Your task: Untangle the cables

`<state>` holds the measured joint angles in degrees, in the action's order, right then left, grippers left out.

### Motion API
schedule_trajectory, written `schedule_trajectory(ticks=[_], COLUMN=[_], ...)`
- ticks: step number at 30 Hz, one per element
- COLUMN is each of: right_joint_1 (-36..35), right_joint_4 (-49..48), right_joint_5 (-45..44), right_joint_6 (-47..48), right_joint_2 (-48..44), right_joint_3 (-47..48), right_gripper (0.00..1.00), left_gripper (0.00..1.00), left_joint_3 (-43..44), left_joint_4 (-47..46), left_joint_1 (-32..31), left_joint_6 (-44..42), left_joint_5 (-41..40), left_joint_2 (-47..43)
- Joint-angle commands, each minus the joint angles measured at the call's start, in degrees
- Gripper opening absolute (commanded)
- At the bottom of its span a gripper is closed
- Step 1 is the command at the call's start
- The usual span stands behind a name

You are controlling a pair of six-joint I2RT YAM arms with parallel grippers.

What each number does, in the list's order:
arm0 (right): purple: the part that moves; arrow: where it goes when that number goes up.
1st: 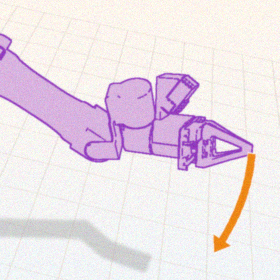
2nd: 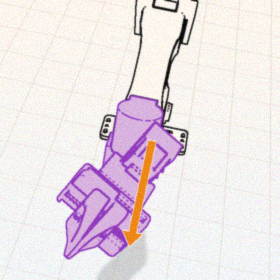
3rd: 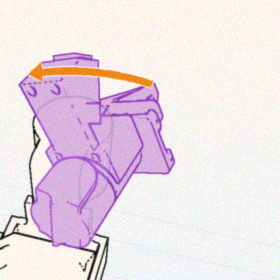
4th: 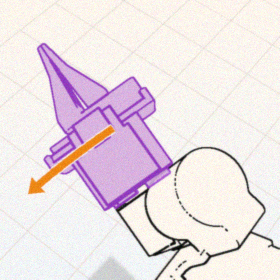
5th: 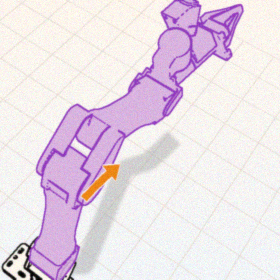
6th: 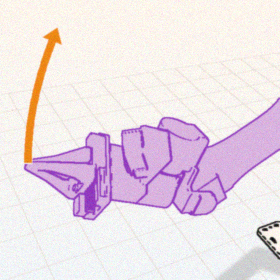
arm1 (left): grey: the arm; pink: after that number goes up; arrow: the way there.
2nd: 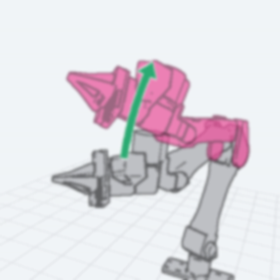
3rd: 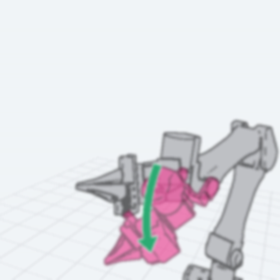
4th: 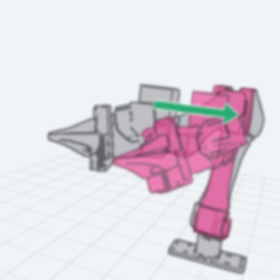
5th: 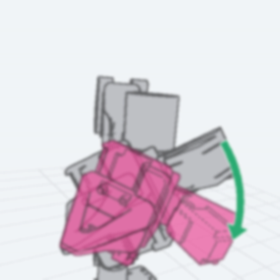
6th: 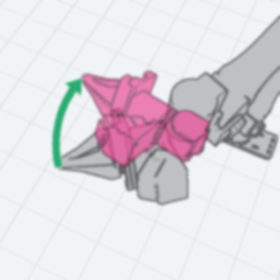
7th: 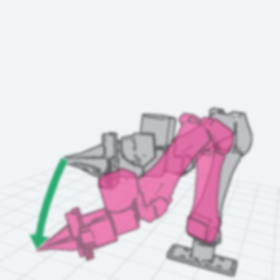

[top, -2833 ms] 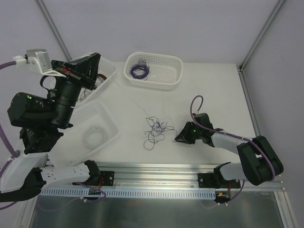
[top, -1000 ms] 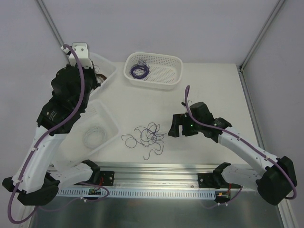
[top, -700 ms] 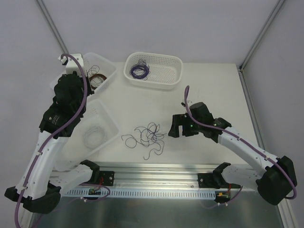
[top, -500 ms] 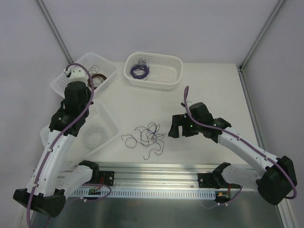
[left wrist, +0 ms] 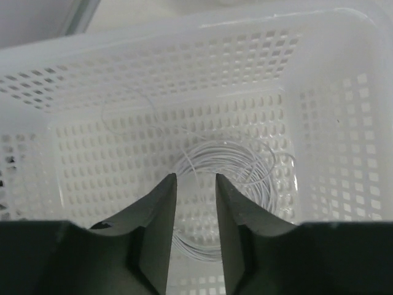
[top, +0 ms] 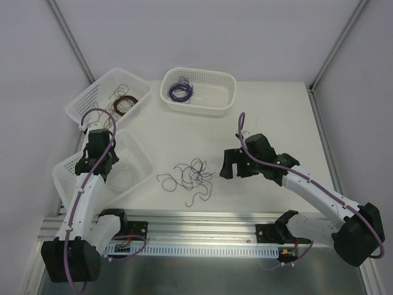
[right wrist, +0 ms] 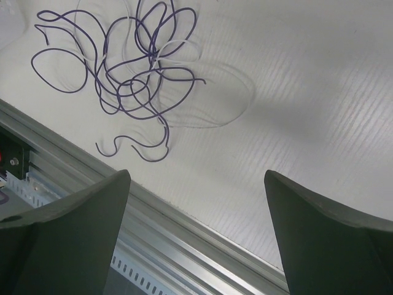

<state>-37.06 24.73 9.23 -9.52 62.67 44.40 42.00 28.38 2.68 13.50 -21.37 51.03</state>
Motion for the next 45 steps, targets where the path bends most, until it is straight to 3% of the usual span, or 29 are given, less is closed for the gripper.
schedule_trajectory(ticks=[1,3,7,12,16,22,32,39,42,45], right_joint_1=[-0.4,-0.3,-0.3,-0.6,-0.8,-1.3,-1.3,-1.2,-1.2,-1.1], right_joint_4=[1.1,1.2,0.9,-1.0,-2.0,-4.5,-9.5,-10.3,-10.4,-10.3], right_joint_5=[-1.7,-2.2,-3.2,-2.5,-2.3,-2.3,-3.7,0.3,1.4,2.0], right_joint_6=[1.3,1.3,0.9,0.5,0.8,1.8,11.7,14.0,14.0,14.0], right_joint_2=[-1.2,-0.8,1.0,3.3,6.0,11.4,20.0,29.9,31.4,30.4], right_joint_3=[0.2,0.2,0.7,1.5,2.2,3.5,7.4,12.0,12.3,11.3], right_gripper=[0.95,0.95,0.94,0.91,0.89,0.84,0.80,0.79,0.71,0.49], left_gripper=[0.34,0.42,0.81,0.98,0.99,0.99,0.99,0.99,0.99,0.99], left_joint_3=[-1.1,-0.7,-0.2,1.0,1.5,3.6,7.2,5.6,4.1,4.1], left_joint_4=[-1.4,-1.3,-0.7,0.5,0.7,0.6,-3.4,-9.7,-12.3,-13.0], left_joint_1=[0.7,0.7,0.6,0.3,-2.5,-18.0,-39.0,-44.6,-46.2,-47.0], left_joint_6=[4.4,4.4,5.6,6.1,7.5,10.3,15.6,20.0,21.3,21.7], left_joint_5=[5.6,11.6,18.5,24.1,30.4,28.9,23.2,22.5,23.0,23.6], left_joint_2=[-0.8,-1.1,-2.8,-6.0,-7.9,-7.6,4.8,12.9,15.6,17.8])
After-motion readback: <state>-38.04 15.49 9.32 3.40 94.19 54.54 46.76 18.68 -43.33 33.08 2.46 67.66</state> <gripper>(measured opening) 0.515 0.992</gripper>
